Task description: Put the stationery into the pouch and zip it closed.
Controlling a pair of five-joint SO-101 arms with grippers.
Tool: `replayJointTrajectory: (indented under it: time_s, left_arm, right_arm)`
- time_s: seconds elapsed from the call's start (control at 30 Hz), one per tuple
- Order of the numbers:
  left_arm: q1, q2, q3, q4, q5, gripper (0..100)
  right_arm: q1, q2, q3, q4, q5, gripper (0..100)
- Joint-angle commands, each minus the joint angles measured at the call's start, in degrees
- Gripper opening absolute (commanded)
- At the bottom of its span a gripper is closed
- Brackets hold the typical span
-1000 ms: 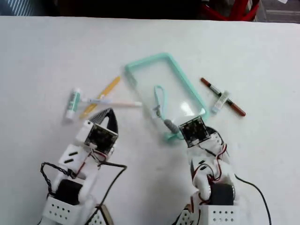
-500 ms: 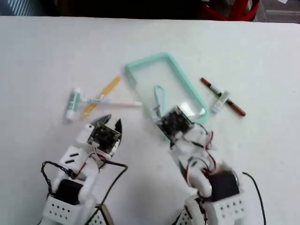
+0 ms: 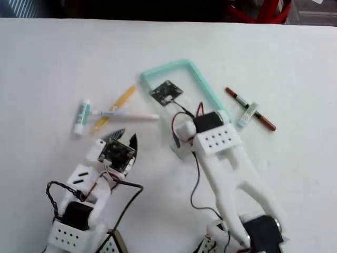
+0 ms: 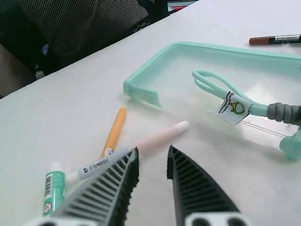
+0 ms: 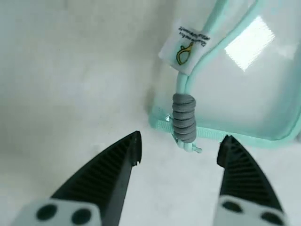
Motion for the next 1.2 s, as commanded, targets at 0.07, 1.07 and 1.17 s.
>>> replayJointTrajectory:
  time_s: [0.07, 1.07, 1.17]
  left_arm:
    - [0.04, -0.48, -1.14, -0.97, 0.18, 12]
    - [2.42, -0.48, -0.26, -1.14, -0.18, 12]
    - [2.42, -0.48, -0.26, -1.14, -0.18, 12]
  right_arm:
    - [-0.48, 5.32, -6.77, 1.45, 1.93, 23.8]
    - [4.44, 18.33, -7.03, -9.98, 2.02, 18.9]
    - [4.44, 18.15, -7.03, -10.07, 1.76, 9.8]
